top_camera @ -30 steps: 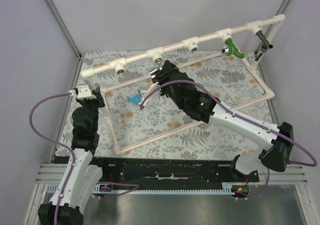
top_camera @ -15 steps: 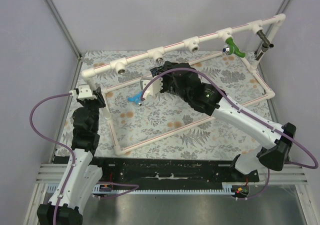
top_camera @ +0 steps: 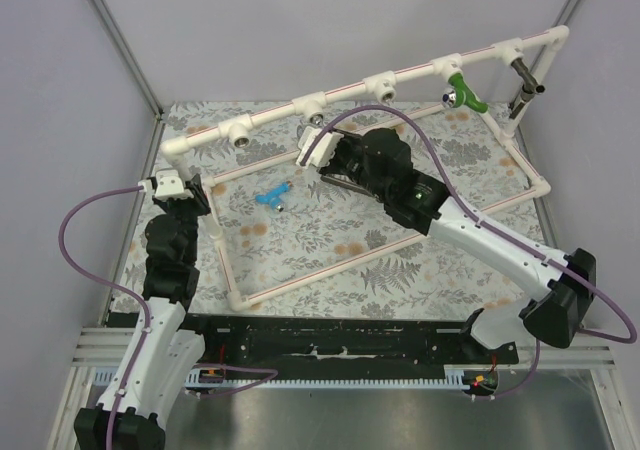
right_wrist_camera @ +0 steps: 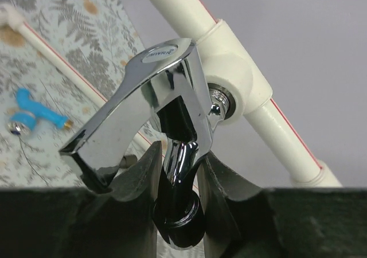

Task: Install the water faucets

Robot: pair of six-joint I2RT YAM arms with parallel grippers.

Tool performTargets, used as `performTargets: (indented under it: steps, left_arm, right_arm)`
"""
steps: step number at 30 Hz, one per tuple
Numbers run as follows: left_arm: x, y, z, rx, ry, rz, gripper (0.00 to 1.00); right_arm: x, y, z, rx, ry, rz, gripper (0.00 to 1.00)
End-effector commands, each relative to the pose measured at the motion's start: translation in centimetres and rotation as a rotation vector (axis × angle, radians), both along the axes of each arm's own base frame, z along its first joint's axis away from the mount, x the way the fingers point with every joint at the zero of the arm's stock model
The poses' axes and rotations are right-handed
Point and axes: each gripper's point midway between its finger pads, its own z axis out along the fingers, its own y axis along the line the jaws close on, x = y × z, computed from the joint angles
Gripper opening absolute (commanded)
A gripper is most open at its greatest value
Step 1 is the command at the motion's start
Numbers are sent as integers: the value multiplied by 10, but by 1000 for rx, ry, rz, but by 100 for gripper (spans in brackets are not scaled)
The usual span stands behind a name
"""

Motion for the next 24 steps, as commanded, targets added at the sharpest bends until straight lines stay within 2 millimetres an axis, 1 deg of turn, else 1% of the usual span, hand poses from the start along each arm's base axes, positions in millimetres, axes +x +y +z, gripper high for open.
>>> performTargets:
  steps: [1, 2, 3, 7, 12, 17, 20, 24]
  left_arm:
    - [-4, -24, 23, -55, -80, -113, 2]
    - [-4, -24, 23, -57, -82, -113, 2]
    - [-5, -24, 24, -57, -84, -113, 2]
    - [-5, -25, 24, -63, -85, -116, 2]
    - [-4, -27, 24, -67, -85, -121, 2]
    - [-4, -29, 23, -72, -84, -129, 2]
    - [-4, -30, 22, -75, -82, -131, 2]
    - [-4, -31, 22, -78, -82, -135, 2]
  right_arm:
    - [28, 18, 15, 386, 13, -26, 0]
    - [30, 19, 12, 416, 14, -30, 0]
    - [30, 20, 16, 455, 11, -31, 0]
    - [34, 22, 16, 576, 16, -38, 0]
    - [36, 28, 11, 738, 129, -19, 0]
    - [39, 28, 3, 913, 214, -13, 0]
    - [39, 29, -5, 982, 269, -22, 0]
    - [41, 21, -12, 1116, 314, -61, 0]
